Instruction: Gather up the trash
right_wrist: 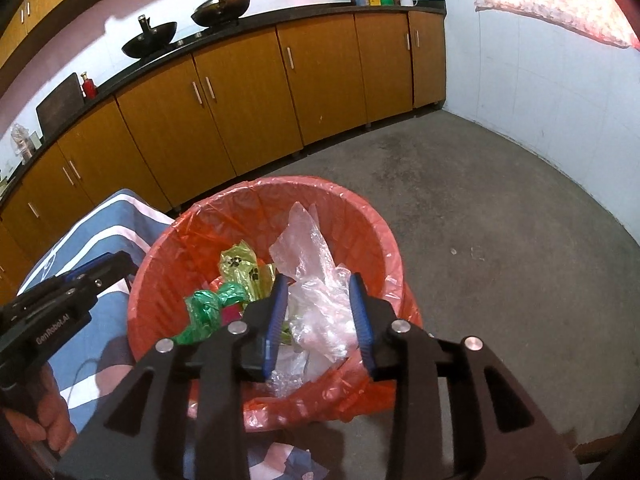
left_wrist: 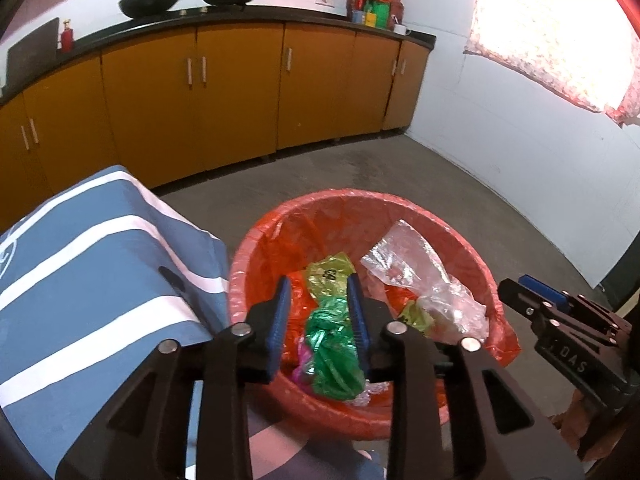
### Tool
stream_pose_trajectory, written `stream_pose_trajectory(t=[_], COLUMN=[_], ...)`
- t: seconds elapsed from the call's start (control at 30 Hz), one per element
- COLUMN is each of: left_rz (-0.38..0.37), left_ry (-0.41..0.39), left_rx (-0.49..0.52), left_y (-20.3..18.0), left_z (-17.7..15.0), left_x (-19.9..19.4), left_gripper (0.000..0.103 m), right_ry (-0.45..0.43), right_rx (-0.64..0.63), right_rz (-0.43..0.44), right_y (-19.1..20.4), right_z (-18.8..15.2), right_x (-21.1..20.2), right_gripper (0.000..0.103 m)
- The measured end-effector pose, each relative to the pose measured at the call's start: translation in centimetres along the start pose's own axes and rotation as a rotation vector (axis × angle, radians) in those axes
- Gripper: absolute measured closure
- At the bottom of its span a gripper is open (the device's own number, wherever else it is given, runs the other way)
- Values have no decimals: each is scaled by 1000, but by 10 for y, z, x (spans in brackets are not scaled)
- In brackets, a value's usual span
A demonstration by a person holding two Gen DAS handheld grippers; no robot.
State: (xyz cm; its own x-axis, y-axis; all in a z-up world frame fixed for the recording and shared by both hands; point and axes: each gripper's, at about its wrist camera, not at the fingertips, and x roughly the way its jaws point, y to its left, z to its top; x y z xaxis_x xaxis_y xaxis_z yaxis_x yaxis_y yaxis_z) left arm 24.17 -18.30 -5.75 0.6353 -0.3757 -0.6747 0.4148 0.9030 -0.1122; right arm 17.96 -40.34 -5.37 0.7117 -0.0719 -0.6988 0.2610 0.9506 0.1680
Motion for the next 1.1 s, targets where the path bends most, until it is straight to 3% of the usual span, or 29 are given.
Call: stream_pose_trajectory(t=[0.23,0.6,0.8,0.93,1.1], left_rz=[51,134,168,187,229], left_ry=[-23,-73,-106,-144,-202], left_rx=[-17,-59,-92,-116,-131], left_y=[16,38,51,62,72], left_z=[-4,-13,-24,-37,-56], left_x=[-24,-73,-106,-136,-176], left_gripper=[67,55,33,15,5], right_ry=[-30,-102,-177,-240,-297], right_rx=[-26,-93,-120,-136,-157], right_rz=[27,97,135,144,132], right_y=[13,43,56,65,74], right_z=[-1,-5,-13,-21,-36], right_x=[-18,-64,-97,-121,-147], right_gripper=[63,41,11,4,4])
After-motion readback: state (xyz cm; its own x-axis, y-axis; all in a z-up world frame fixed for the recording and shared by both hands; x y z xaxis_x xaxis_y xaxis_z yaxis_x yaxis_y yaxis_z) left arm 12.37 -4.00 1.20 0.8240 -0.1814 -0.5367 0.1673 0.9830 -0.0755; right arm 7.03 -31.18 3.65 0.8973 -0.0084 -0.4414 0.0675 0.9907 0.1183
